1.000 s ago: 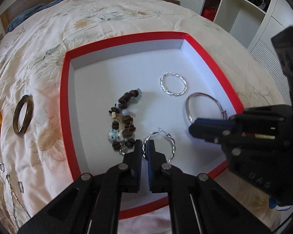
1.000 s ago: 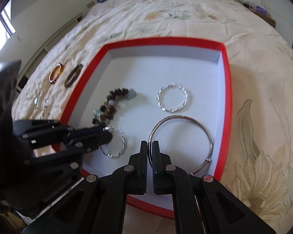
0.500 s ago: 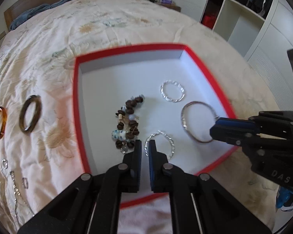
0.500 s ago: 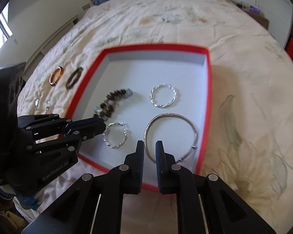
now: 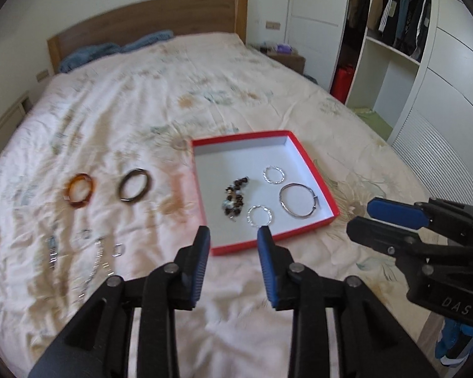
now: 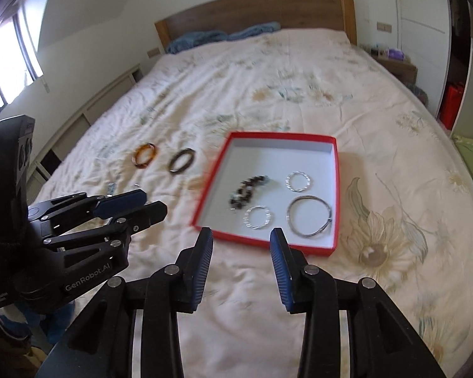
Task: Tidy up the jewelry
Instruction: 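Withdraw both open tools from the box back over the bed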
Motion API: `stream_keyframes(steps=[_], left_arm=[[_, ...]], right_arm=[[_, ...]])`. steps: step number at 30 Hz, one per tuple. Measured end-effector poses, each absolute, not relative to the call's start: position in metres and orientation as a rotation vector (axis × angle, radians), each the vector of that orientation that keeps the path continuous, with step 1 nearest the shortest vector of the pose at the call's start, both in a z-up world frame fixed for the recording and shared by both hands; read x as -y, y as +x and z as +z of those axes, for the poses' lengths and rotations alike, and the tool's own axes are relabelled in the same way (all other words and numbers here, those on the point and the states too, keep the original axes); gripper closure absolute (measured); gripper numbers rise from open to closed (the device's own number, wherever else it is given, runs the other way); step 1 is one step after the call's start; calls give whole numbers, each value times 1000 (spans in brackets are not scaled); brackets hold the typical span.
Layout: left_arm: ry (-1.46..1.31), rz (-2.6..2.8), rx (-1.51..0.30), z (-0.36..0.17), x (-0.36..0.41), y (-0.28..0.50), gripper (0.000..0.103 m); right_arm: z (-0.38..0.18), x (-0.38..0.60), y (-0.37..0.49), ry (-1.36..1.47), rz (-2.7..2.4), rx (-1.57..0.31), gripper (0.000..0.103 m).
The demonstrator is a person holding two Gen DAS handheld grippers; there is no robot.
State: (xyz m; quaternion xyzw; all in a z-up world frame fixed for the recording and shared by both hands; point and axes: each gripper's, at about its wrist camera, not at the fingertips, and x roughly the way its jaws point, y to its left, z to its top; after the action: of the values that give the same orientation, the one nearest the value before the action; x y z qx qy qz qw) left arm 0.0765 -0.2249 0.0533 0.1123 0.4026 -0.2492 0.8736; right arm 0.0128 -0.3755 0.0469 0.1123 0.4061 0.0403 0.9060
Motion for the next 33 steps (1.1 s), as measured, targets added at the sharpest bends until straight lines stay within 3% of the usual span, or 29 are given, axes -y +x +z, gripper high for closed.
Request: stream_keyframes(steps=[10, 33], left_arm=[[253, -419, -738, 99, 156, 12, 69], [166, -323, -587, 149, 60, -70, 69]], right_arm=[[81, 313, -41, 212, 111, -764, 63], [131, 223, -108, 120, 155, -649, 55]])
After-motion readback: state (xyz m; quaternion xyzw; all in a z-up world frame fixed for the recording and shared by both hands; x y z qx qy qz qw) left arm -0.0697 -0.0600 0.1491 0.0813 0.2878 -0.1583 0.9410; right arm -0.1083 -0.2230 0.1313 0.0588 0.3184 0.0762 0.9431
